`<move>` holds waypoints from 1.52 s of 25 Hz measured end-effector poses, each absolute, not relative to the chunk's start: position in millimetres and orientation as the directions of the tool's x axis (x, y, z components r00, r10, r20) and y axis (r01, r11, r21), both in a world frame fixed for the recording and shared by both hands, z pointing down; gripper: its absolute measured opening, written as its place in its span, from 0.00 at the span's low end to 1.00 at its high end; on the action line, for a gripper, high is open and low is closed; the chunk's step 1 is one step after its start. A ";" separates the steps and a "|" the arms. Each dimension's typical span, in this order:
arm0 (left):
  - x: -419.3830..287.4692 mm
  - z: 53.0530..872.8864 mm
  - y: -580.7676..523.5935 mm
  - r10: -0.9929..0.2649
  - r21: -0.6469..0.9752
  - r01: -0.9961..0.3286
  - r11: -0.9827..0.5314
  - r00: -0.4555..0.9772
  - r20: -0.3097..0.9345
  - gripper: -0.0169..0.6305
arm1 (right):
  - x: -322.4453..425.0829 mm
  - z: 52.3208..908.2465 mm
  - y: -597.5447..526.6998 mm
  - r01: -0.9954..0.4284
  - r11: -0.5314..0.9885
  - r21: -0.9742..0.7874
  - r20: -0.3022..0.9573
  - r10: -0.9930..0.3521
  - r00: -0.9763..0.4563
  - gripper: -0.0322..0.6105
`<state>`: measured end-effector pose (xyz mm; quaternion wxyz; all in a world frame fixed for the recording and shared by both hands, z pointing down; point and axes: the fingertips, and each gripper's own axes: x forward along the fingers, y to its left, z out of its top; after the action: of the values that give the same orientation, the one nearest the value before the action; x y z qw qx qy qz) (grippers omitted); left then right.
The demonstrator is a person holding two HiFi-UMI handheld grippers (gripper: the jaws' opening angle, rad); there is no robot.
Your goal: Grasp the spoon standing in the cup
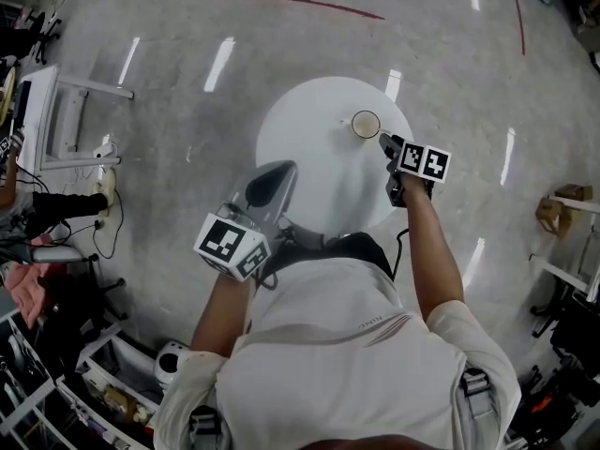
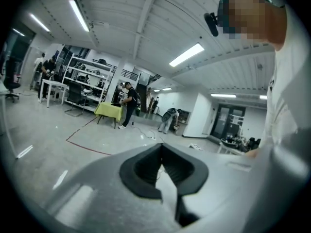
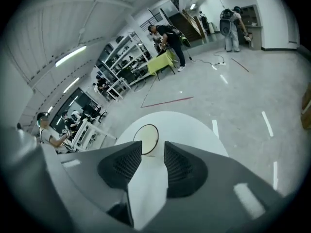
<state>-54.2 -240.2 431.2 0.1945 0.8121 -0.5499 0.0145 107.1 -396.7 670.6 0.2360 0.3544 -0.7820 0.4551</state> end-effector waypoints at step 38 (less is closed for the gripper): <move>-69.2 388.9 -275.1 -0.819 0.214 -0.809 -0.547 0.570 0.062 0.03 | 124.9 442.1 -357.4 -0.773 0.549 -0.317 0.246 -0.740 -0.626 0.06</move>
<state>-69.2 -275.1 388.9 0.1097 0.8792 -0.4630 -0.0226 124.9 -357.4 442.1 0.0416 0.4304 -0.8791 0.2004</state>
